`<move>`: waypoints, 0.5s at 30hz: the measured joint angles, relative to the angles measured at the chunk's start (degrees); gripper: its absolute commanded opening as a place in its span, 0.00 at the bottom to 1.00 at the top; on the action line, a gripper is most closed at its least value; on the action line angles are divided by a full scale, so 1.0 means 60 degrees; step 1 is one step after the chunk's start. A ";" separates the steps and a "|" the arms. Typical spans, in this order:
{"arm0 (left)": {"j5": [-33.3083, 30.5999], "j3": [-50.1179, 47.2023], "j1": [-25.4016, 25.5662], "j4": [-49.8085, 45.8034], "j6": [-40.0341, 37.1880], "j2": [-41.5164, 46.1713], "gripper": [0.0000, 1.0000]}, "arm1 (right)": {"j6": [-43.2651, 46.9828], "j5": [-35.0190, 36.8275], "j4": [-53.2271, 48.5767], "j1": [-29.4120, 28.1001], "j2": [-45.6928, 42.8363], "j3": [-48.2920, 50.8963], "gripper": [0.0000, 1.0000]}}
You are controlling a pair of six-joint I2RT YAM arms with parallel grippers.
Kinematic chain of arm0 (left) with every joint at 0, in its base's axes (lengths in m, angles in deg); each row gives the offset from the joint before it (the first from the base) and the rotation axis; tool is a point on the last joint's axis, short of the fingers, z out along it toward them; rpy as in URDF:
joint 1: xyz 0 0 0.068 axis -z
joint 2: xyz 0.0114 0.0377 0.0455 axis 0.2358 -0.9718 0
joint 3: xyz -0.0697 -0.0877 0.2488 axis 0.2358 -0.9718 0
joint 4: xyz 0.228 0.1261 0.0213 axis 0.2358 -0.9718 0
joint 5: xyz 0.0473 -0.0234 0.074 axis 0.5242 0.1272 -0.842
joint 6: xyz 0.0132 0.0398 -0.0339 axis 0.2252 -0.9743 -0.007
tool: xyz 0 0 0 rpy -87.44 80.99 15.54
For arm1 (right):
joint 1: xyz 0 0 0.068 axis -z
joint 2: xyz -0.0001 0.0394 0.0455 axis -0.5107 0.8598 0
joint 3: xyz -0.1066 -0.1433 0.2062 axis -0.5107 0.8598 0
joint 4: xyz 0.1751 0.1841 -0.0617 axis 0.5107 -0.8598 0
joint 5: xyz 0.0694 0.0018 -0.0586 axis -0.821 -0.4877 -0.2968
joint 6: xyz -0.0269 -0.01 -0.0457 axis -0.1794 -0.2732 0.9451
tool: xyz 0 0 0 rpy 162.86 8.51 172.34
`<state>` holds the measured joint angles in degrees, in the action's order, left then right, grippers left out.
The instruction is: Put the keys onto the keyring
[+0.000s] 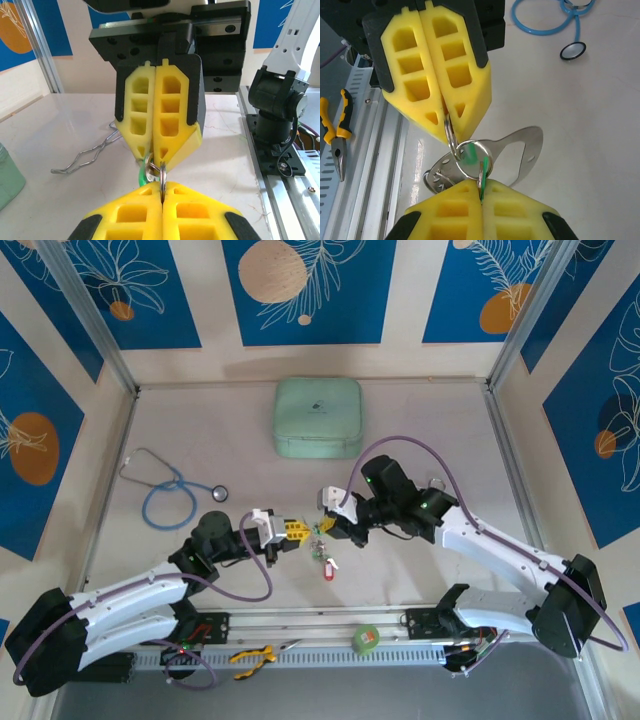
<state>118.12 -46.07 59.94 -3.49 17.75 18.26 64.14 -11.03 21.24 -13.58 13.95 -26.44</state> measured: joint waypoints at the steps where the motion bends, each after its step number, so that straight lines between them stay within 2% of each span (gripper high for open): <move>1: -0.0011 0.0000 0.0000 0.0000 -0.0004 0.0000 0.00 | -0.0084 0.0004 0.0022 -0.0018 0.0007 0.0062 0.03; 4: -0.0062 0.0000 0.0000 0.0000 -0.0007 0.0000 0.00 | -0.0346 -0.0004 0.0299 -0.0157 0.0033 0.0335 0.29; 6: -0.0066 0.0000 0.0000 0.0000 -0.0007 0.0000 0.00 | -0.0561 -0.0015 0.0583 -0.0244 0.0029 0.0565 0.38; 9: -0.0062 0.0000 0.0000 0.0007 -0.0004 0.0000 0.00 | -0.0790 -0.0011 0.1089 -0.0259 -0.0011 0.0991 0.43; 15: -0.0047 0.0000 0.0000 0.0015 0.0004 0.0117 0.00 | -0.0965 -0.0124 0.1989 -0.0066 -0.0444 0.1876 0.45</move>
<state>117.84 -46.07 59.94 -3.40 17.77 18.96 58.35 -11.77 33.18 -13.98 11.29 -15.19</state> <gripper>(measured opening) 0.059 0.451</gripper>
